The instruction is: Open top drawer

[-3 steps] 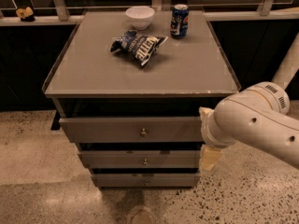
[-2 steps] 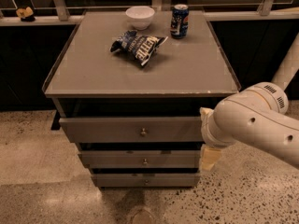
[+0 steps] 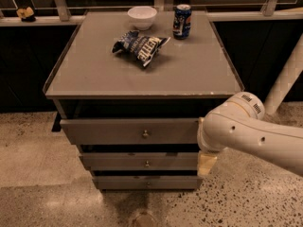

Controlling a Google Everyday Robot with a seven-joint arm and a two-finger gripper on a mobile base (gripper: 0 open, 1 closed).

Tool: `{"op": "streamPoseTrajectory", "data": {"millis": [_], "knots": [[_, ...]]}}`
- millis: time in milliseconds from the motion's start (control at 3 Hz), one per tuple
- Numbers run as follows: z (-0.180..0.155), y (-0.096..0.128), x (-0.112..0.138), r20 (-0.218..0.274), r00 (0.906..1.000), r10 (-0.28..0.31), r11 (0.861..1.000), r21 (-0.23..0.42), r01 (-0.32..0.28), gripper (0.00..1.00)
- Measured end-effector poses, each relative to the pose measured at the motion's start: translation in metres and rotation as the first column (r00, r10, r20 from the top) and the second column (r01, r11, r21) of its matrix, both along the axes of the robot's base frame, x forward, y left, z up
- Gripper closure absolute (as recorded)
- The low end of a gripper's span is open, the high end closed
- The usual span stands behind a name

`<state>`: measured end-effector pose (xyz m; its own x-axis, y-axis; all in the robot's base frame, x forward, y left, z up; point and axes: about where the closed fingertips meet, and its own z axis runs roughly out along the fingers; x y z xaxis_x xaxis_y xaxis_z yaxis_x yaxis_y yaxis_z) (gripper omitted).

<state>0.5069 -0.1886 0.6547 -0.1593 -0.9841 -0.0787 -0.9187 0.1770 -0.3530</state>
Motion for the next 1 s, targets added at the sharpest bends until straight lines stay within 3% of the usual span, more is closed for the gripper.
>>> {"op": "streamPoseTrajectory", "data": {"millis": [333, 667, 1000], "knots": [[-0.024, 0.004, 0.012, 0.008, 1.0000, -0.003, 1.000, -0.024, 0.003, 0.00], [-0.033, 0.014, 0.028, 0.056, 0.9984, 0.007, 0.999, -0.042, -0.004, 0.00], [-0.018, 0.026, 0.048, 0.136, 0.9907, 0.011, 0.998, -0.056, -0.003, 0.00]]}}
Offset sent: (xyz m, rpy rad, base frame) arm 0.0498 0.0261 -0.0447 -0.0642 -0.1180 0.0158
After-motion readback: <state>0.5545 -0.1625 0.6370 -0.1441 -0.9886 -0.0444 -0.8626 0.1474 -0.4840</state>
